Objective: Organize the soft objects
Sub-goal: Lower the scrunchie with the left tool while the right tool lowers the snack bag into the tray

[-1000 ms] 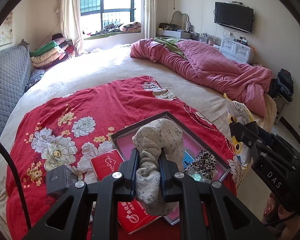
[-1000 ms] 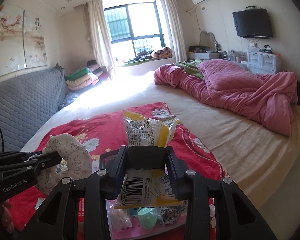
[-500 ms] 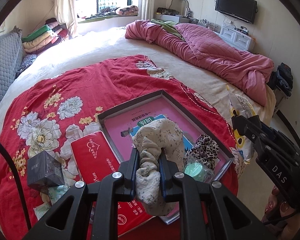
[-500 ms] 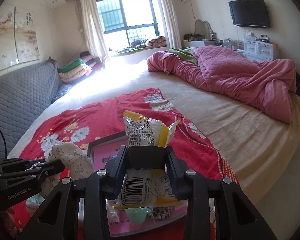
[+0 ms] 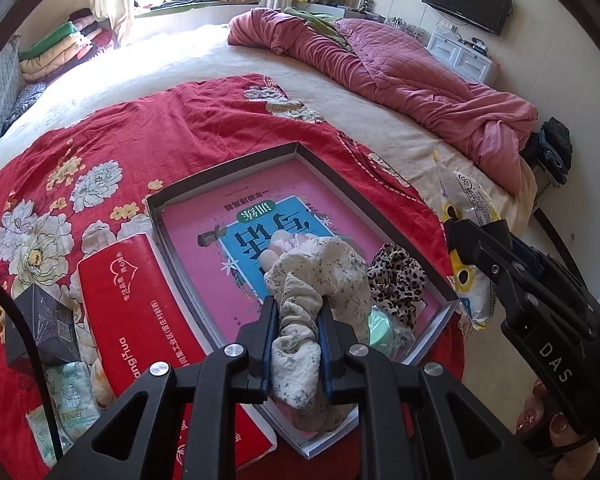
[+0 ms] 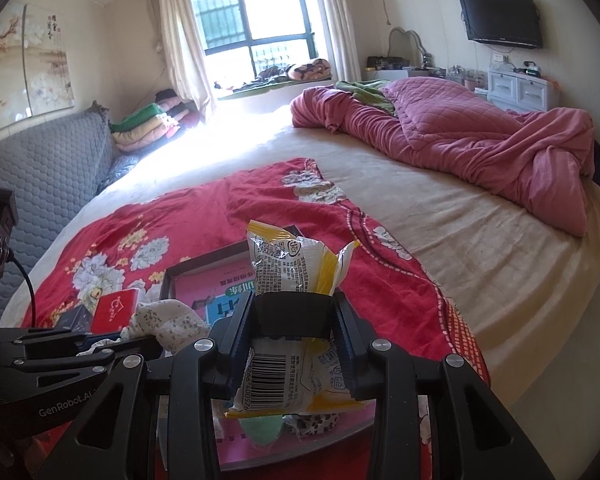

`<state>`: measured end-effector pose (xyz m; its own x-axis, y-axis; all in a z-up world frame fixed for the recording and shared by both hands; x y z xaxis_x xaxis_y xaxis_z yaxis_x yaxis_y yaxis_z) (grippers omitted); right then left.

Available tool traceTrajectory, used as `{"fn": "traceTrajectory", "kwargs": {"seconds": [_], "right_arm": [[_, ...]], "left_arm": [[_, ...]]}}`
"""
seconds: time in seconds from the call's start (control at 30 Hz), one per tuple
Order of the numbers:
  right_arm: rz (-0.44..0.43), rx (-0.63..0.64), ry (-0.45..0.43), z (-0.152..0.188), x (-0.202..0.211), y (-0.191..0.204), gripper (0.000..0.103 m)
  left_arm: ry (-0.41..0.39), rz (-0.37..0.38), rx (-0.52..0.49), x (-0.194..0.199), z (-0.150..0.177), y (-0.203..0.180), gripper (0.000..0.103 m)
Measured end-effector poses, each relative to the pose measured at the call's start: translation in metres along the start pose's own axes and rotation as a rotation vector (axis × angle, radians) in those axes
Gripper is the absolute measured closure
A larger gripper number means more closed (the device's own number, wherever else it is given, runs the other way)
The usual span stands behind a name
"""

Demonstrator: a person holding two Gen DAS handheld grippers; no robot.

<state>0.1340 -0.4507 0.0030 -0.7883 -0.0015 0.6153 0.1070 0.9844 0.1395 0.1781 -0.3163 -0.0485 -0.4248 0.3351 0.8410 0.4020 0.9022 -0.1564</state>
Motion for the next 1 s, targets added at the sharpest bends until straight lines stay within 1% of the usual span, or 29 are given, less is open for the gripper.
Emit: {"fn": "traceTrajectory", "kwargs": {"seconds": [0.1,0.23,0.4,0.6,0.83,1.0], "right_arm": [[0.007,0.004,0.008,0.002,-0.003,-0.002,0.064],[0.011,0.012,0.008,0.003,-0.006,-0.002,0.064],[0.02,0.026,0.042,0.01,-0.016,-0.002,0.064],[0.027,0.05,0.06,0.016,-0.025,-0.001,0.064],[0.044,0.072,0.138,0.034,-0.051,-0.004,0.064],[0.045,0.072,0.172,0.042,-0.066,-0.004,0.064]], "left_arm": [[0.034,0.009,-0.001,-0.01,0.004,0.0,0.085],[0.054,-0.006,-0.01,-0.019,0.007,0.001,0.085],[0.077,-0.007,-0.006,-0.029,0.008,0.004,0.085],[0.081,-0.015,0.005,-0.035,0.008,0.01,0.085],[0.072,-0.014,0.012,-0.036,0.009,0.011,0.085],[0.076,-0.006,0.018,-0.039,0.01,0.011,0.085]]}}
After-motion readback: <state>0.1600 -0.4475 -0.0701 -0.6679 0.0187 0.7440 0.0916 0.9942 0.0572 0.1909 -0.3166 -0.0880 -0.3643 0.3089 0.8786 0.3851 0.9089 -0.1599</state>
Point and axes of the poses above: each gripper's, at about its wrist camera, not at the fingertips, and x roughly against the way its jaws point, y to its left, z to its underside, the point moved 8 cm from there along -x, roughly the way its jaws point, and after that the axes turned 1 degree about y, right-handed, at the moved point
